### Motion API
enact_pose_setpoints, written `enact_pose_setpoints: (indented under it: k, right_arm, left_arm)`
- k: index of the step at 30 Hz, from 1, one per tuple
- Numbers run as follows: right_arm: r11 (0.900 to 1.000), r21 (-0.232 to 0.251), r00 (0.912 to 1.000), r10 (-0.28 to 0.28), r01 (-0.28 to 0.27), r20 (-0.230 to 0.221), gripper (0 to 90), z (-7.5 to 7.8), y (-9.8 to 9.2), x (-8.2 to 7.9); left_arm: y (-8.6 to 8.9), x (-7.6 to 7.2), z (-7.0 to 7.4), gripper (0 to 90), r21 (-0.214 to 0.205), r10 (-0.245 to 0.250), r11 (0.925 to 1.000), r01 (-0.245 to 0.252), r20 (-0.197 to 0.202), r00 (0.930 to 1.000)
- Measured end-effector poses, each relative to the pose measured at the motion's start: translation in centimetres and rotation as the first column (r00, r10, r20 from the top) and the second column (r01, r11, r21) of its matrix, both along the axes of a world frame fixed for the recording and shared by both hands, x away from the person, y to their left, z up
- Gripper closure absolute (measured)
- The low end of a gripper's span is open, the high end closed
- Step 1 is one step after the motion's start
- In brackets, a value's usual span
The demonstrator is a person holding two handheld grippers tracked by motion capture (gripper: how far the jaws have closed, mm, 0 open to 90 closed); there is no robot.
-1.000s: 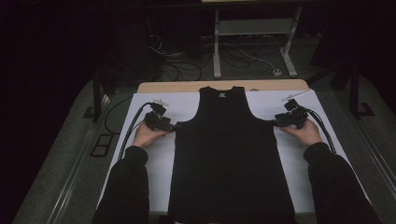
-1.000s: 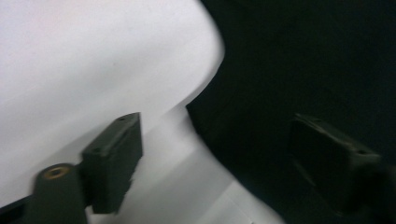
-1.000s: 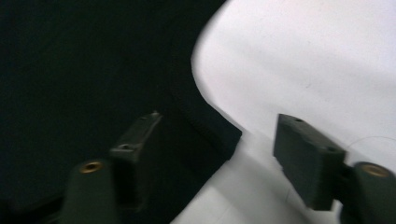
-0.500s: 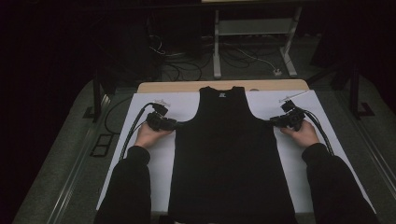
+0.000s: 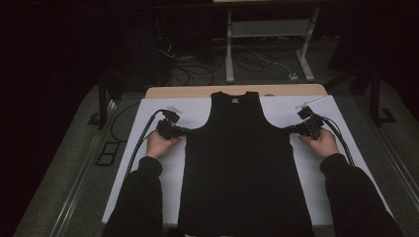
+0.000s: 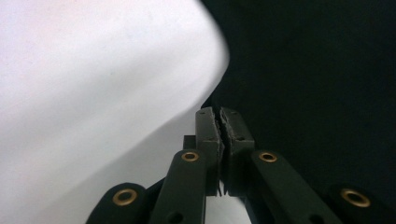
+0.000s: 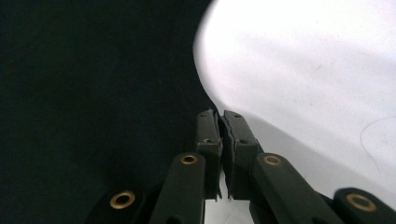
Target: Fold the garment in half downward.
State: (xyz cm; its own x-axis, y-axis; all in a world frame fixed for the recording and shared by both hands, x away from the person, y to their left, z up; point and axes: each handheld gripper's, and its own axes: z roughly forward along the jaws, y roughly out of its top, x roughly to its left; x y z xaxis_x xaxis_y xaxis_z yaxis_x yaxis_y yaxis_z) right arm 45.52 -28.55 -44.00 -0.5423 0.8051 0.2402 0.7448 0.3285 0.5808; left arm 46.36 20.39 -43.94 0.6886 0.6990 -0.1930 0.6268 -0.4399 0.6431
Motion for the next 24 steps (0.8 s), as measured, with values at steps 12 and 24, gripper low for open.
enact_pose_setpoints:
  k: [12, 24]
  right_arm:
    - [0.9962, 0.086, 0.9994, -0.013, 0.010, 0.031, 85.2, 0.8, -0.9, -1.6]
    - [0.9910, 0.132, 0.9991, -0.023, 0.018, 0.036, 85.1, 1.4, -1.1, -2.8]
  left_arm:
    - [0.1, -1.2, 0.5, 86.9, -0.045, 0.063, 0.9971, -0.061, 0.040, 0.9972]
    - [0.8, -2.1, 2.0, 86.9, -0.128, 0.077, 0.9893, -0.070, 0.046, 0.9960]
